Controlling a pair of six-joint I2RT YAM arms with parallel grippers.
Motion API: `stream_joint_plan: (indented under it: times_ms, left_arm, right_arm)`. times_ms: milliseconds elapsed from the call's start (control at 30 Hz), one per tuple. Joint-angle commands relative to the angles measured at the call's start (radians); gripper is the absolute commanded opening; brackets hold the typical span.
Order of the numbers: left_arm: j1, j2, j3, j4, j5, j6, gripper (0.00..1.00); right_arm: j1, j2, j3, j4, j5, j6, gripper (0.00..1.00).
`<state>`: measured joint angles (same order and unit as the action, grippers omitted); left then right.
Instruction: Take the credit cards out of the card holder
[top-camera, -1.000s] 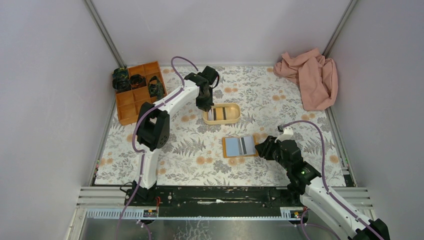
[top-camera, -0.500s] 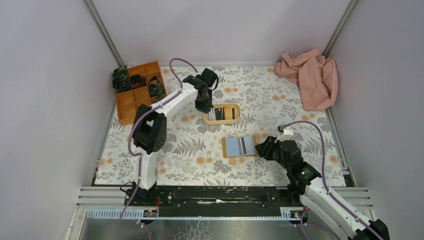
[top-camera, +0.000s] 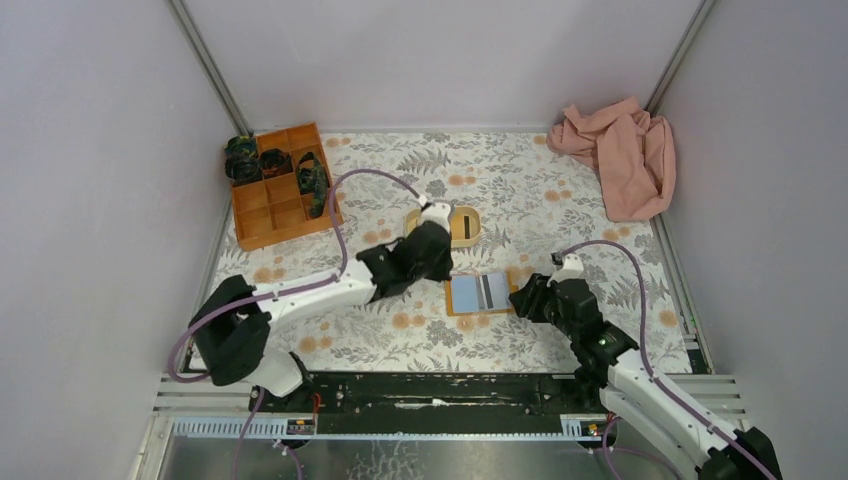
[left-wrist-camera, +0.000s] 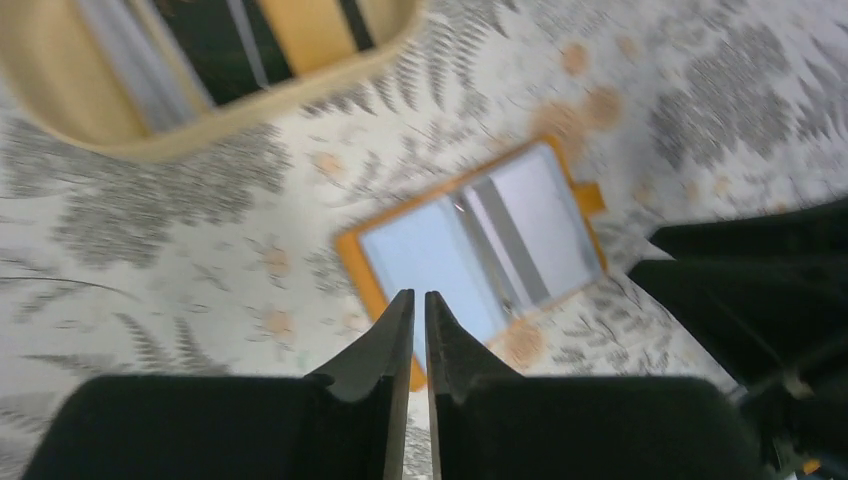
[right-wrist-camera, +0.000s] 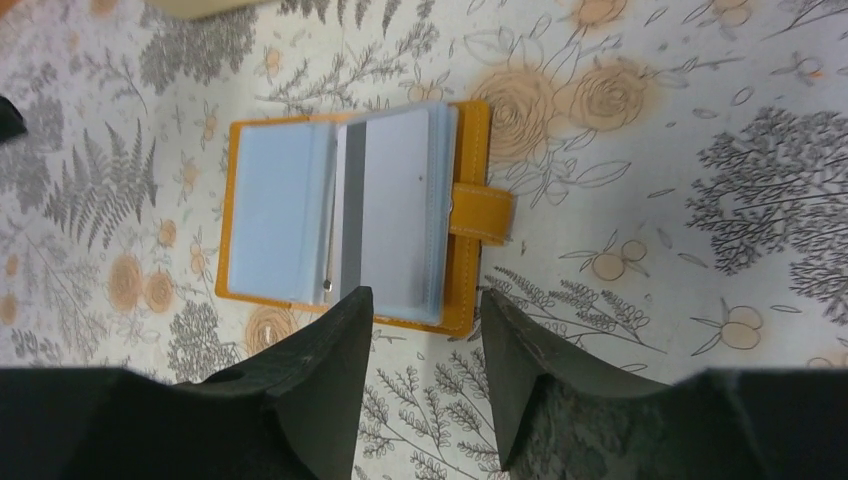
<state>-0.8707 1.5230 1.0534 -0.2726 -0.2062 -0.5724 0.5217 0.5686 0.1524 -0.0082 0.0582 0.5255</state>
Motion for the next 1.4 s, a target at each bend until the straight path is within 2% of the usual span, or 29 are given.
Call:
stream_joint_plan:
  times_ms: [0, 67, 200, 233, 300, 367, 533, 667, 733, 833, 867, 967, 1000, 1100, 1167, 1367]
  left_arm:
    - [-0.113, -0.034, -0.236, 0.419, -0.133, -0.088, 0.13]
    - [-0.149, -0.012, -0.325, 0.624, -0.132, -0.104, 0.11]
    - [-0.181, 0.082, -0.354, 0.784, -0.126, -0.117, 0.04]
    - [-0.183, 0.107, -0.344, 0.805, -0.117, -0.115, 0.01]
    - [-0.187, 0.146, -0.325, 0.848, -0.095, -0.114, 0.0]
    - [-0.191, 0.17, -0.311, 0.894, -0.07, -0.12, 0.0]
    - [-0.191, 0.223, -0.296, 0.967, -0.044, -0.142, 0.0]
    - [-0.191, 0.28, -0.281, 0.991, -0.041, -0.168, 0.01]
    - [-0.19, 0.307, -0.279, 1.001, -0.039, -0.186, 0.1]
    - [-0.183, 0.334, -0.305, 1.06, -0.019, -0.221, 0.17]
    - [-0.179, 0.338, -0.32, 1.086, -0.008, -0.242, 0.22]
    - [-0.145, 0.354, -0.379, 1.176, 0.02, -0.326, 0.53]
    - [-0.132, 0.363, -0.394, 1.209, 0.044, -0.338, 0.56]
    - [-0.11, 0.381, -0.411, 1.24, 0.076, -0.367, 0.56]
    - [-0.111, 0.383, -0.397, 1.194, 0.062, -0.358, 0.53]
    - [-0.111, 0.408, -0.365, 1.15, 0.07, -0.358, 0.49]
  right_arm:
    - [0.003, 0.066, 0.046, 0.073, -0.079, -0.046, 0.52]
    - [0.003, 0.098, 0.06, 0.078, -0.091, -0.059, 0.53]
    - [0.003, 0.141, 0.083, 0.086, -0.058, -0.07, 0.53]
    - [0.004, 0.155, 0.091, 0.089, -0.041, -0.067, 0.48]
    - [0.003, 0.188, 0.107, 0.096, -0.007, -0.063, 0.27]
    - [0.003, 0.23, 0.128, 0.099, 0.003, -0.066, 0.16]
    - [0.003, 0.305, 0.122, 0.144, -0.006, -0.061, 0.13]
    - [0.003, 0.326, 0.099, 0.173, -0.024, -0.065, 0.13]
    - [0.003, 0.337, 0.093, 0.188, -0.032, -0.064, 0.13]
    - [0.004, 0.349, 0.093, 0.194, -0.04, -0.064, 0.13]
    - [0.004, 0.347, 0.091, 0.194, -0.04, -0.062, 0.14]
    - [0.003, 0.326, 0.086, 0.19, -0.031, -0.062, 0.15]
    - [0.004, 0.317, 0.083, 0.19, -0.029, -0.062, 0.17]
    - [0.003, 0.293, 0.076, 0.19, -0.023, -0.065, 0.27]
    - [0.003, 0.28, 0.072, 0.192, -0.02, -0.067, 0.33]
    - [0.003, 0.254, 0.063, 0.206, -0.027, -0.074, 0.37]
